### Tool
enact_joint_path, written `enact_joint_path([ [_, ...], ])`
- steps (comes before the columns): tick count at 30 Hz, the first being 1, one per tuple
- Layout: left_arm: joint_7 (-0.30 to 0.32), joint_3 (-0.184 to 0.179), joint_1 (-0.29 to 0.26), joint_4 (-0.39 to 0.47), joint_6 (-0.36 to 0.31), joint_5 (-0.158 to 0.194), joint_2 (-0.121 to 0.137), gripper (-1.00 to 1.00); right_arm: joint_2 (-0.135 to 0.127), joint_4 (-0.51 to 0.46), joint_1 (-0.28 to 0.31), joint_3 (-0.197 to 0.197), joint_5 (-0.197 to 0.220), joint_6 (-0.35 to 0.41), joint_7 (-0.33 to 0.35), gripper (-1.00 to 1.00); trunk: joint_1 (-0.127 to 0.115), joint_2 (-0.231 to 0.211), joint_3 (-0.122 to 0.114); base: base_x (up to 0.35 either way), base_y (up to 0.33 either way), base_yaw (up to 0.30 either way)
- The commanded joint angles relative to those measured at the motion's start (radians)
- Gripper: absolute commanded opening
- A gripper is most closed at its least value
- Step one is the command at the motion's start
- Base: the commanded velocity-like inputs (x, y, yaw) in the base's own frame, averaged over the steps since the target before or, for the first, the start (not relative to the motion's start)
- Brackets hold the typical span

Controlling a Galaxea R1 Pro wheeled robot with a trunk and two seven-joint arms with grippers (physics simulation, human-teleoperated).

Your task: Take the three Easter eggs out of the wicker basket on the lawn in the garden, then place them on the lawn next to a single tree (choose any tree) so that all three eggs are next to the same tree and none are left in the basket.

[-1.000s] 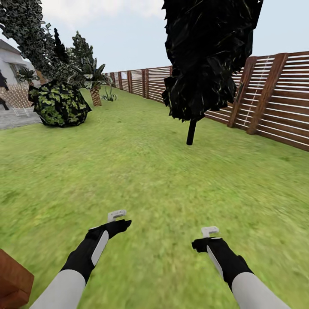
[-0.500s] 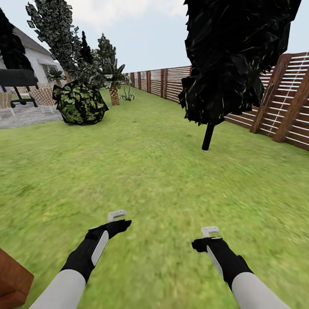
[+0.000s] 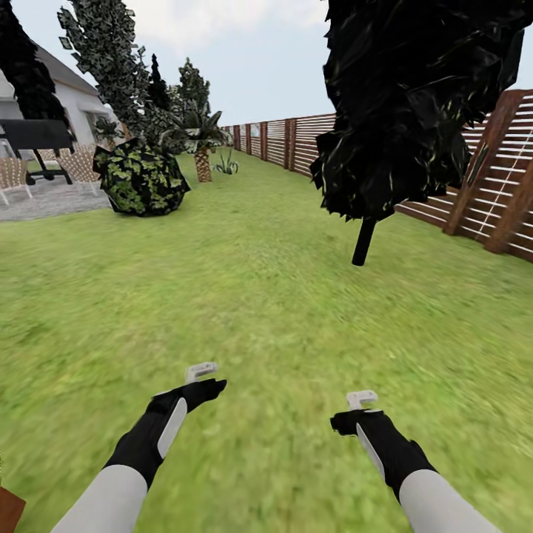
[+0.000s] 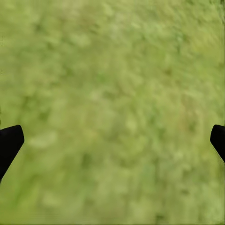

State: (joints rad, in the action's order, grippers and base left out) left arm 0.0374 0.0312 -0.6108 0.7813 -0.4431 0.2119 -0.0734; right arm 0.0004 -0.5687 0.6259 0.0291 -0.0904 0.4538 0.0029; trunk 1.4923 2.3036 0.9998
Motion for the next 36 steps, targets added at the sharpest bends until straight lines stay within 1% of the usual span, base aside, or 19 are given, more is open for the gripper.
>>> enact_joint_path([
  [1, 0.002, 0.004, -0.001, 0.001, -0.006, 0.004, -0.001, 1.0, 0.0, -0.002, 0.0, 0.002, -0.009, 0.006, 0.0, 1.0, 0.0, 0.0, 0.001, 0.274, -0.22, 0.278],
  [32, 0.002, 0.018, 0.0, 0.0, -0.006, 0.004, 0.004, 1.0, 0.0, 0.007, -0.001, 0.003, -0.009, 0.005, -0.001, 1.0, 0.0, 0.0, 0.001, 0.274, -0.213, 0.292],
  [36, 0.002, 0.036, 0.0, -0.006, -0.006, 0.004, 0.007, 1.0, 0.0, 0.011, -0.001, 0.002, -0.009, 0.0, -0.001, 1.0, 0.0, 0.0, 0.001, 0.274, -0.203, 0.293],
])
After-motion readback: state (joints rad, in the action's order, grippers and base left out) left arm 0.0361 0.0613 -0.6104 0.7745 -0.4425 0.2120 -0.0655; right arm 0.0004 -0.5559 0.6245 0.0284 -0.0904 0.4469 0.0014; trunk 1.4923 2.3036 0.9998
